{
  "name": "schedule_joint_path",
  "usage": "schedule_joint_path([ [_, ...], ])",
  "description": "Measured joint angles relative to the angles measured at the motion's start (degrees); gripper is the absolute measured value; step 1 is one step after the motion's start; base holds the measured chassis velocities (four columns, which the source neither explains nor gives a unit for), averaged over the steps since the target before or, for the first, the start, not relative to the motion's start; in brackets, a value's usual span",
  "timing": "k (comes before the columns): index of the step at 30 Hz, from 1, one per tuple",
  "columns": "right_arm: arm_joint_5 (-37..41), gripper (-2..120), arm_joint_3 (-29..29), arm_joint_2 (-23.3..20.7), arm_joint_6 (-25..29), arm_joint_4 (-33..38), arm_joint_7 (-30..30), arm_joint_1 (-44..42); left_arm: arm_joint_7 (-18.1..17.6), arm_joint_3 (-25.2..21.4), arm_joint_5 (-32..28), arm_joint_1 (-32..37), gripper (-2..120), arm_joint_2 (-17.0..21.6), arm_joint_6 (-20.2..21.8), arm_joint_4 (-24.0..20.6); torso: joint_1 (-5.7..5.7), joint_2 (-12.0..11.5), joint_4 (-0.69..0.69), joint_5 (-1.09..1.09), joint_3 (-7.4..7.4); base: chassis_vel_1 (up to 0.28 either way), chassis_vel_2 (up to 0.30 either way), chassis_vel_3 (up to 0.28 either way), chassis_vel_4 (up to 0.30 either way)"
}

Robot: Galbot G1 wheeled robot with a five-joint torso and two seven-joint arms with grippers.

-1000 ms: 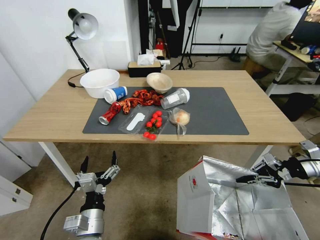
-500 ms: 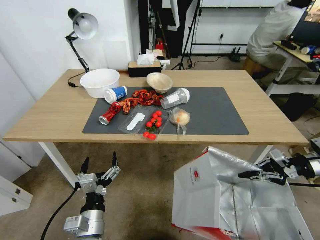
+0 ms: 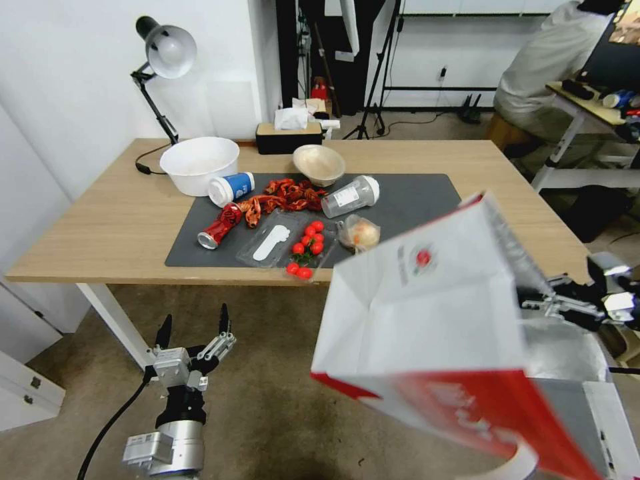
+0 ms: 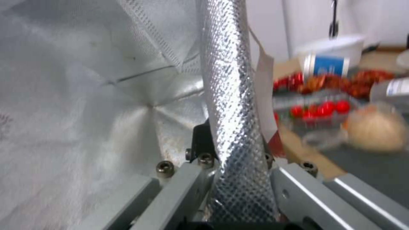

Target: Pick up the food delivery bag from the floor and place it on the table.

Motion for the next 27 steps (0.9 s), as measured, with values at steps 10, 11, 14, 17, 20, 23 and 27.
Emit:
schedule_joint_path([
  [10, 18.21, 0, -2.76, 5.55, -0.48, 3.63, 14.66, 1.95, -1.11, 0.12, 1.07, 1.38, 100, -0.85, -0.24, -0.79, -0.02, -0.03, 0.01, 0.0, -0.03, 0.0, 0.0, 0.0, 0.0],
  [11, 18.99, 0, -3.52, 5.94, 0.06, 3.76, 16.41, 2.42, -1.14, 0.15, 1.08, 1.57, 100, -0.99, -0.33, -0.96, -0.02, -0.04, 0.01, 0.0, -0.03, 0.0, 0.0, 0.0, 0.0],
  [14, 21.43, 0, -4.86, 6.54, 1.59, 4.81, 20.23, 2.95, -1.18, 0.19, 1.09, 1.82, 100, -1.03, -0.55, -1.01, -0.02, -0.05, 0.0, 0.0, -0.03, 0.0, 0.0, 0.0, 0.0],
  [17, 23.19, 0, -5.78, 7.01, 3.45, 5.99, 23.75, 3.36, -1.26, 0.17, 1.09, 1.9, 100, -0.97, -0.83, -1.0, -0.02, -0.05, 0.0, 0.0, -0.03, 0.0, 0.0, 0.0, 0.0],
  [20, 26.07, 0, -6.8, 7.74, 8.57, 8.71, 34.45, 3.94, -1.35, 0.18, 1.09, 1.87, 100, -0.91, -1.11, -0.81, -0.03, -0.05, 0.0, 0.0, -0.04, 0.0, 0.0, 0.0, 0.0],
  [23, 27.92, 0, -7.18, 8.06, 12.56, 10.73, 42.44, 4.41, -1.36, 0.21, 1.08, 1.74, 100, -0.75, -1.21, -0.66, -0.03, -0.06, 0.0, 0.0, -0.04, 0.0, 0.0, 0.0, 0.0],
  [27, 29.28, 0, -7.61, 8.03, 18.25, 13.64, 53.2, 5.29, -1.38, 0.21, 1.0, 1.46, 100, -0.31, -1.22, -0.4, -0.03, -0.06, 0.0, 0.0, -0.04, 0.0, 0.0, 0.0, 0.0],
])
